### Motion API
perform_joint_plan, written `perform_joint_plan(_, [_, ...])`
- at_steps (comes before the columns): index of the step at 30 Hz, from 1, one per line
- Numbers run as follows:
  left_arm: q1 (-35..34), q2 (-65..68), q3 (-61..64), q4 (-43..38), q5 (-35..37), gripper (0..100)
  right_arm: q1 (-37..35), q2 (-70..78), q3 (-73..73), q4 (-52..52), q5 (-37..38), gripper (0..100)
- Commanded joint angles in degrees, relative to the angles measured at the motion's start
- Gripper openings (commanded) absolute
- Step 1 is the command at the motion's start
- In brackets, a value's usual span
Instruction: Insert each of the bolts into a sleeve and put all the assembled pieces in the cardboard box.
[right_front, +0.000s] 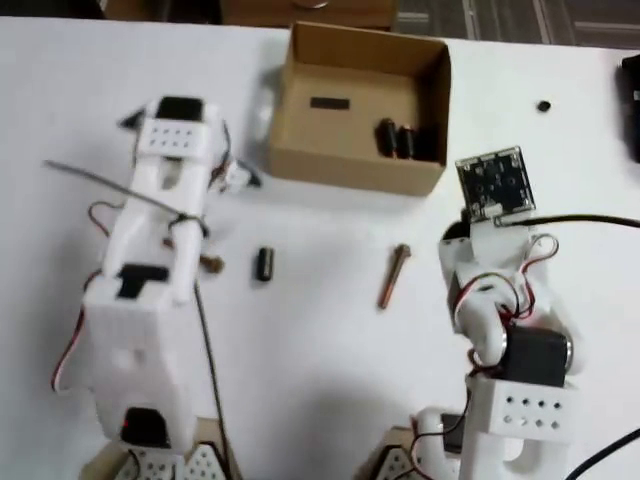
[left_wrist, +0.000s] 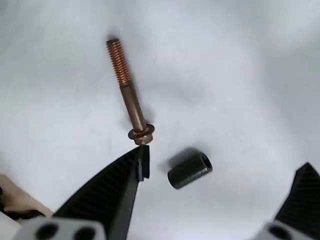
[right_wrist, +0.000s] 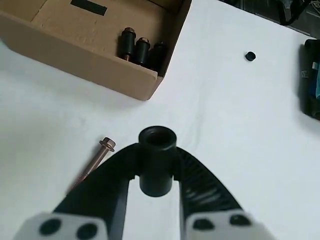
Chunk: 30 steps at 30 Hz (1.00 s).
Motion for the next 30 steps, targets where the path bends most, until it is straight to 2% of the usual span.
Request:
perform_joint_plan(1, [0.1, -10.5, -1.6, 0.5, -9.7, 45, 0.0, -1.3, -0.4, -0.8, 0.4, 2.0])
perform_joint_plan(4, [-3.4, -16.1, -1.0, 0.6, -24.0, 45, 0.0, -1.3, -0.4, -0.8, 0.4, 2.0])
perform_joint_plan(8, [-7.0, -19.3, -0.4, 0.5, -47.6, 45, 0.0, -1.3, -0.4, -0.8, 0.4, 2.0])
perform_joint_plan(11, [-9.9, -18.9, -0.4, -0.2, -68.6, 45, 0.0, -1.3, -0.4, -0.8, 0.4, 2.0])
perform_joint_plan(14, [-13.2, -18.9, -0.3, -1.8, -84.9, 45, 0.0, -1.3, -0.4, -0.7, 0.4, 2.0])
perform_joint_plan(18, [-18.1, -17.7, -0.4, -7.9, -104.7, 45, 0.0, -1.3, -0.4, -0.7, 0.4, 2.0])
perform_joint_plan(23, [-21.0, -13.7, -0.8, -10.0, -135.2, 45, 0.0, -1.3, -0.4, 1.7, 0.4, 2.0])
perform_joint_plan(27, [-20.3, -11.3, -0.5, -9.9, -152.2, 45, 0.0, -1.3, -0.4, 2.9, 0.4, 2.0])
perform_joint_plan(30, [-17.5, -9.6, -0.8, -9.9, -157.3, 45, 0.0, -1.3, -0.4, 2.9, 0.4, 2.0])
